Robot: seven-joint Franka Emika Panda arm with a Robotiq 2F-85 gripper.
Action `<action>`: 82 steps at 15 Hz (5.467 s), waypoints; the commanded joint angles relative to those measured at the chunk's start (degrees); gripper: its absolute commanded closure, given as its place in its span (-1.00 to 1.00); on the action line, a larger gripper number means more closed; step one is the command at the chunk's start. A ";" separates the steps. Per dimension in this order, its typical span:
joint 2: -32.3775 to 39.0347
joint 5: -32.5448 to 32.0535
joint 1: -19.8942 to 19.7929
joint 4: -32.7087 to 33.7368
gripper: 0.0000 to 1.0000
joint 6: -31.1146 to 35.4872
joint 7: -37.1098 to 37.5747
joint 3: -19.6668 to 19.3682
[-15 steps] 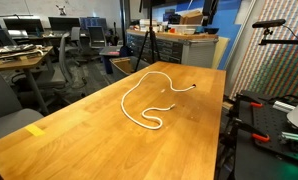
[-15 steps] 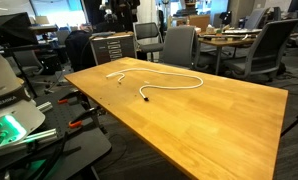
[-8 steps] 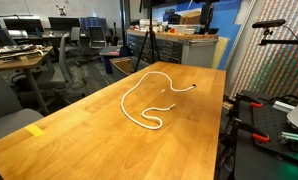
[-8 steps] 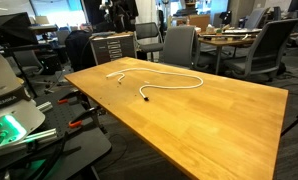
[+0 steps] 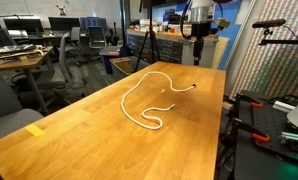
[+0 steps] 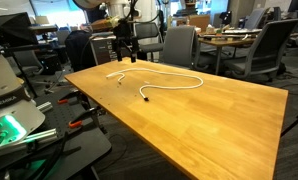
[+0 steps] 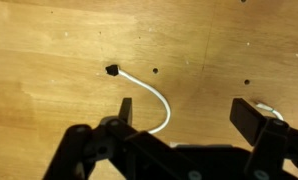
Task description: Pick the rope on the table
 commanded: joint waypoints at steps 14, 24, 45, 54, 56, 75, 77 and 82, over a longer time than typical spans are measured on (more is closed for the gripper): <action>18.30 -19.09 2.15 9.67 -1.00 12.18 24.13 -0.34; 32.69 -3.95 -2.13 27.95 -1.00 -4.47 10.00 -0.04; 13.71 1.54 -13.63 20.99 -1.00 1.49 -23.05 0.04; 9.82 27.65 -7.53 13.53 -1.00 -5.91 -47.20 7.53; 9.32 27.78 -4.12 8.08 -1.00 2.91 -43.81 8.16; 26.03 3.51 -5.32 3.82 -1.00 25.59 -20.53 3.32; 28.19 0.88 -5.04 4.90 -0.49 27.87 -19.50 2.61; 30.90 -5.10 -4.40 7.32 0.08 31.40 -17.67 1.52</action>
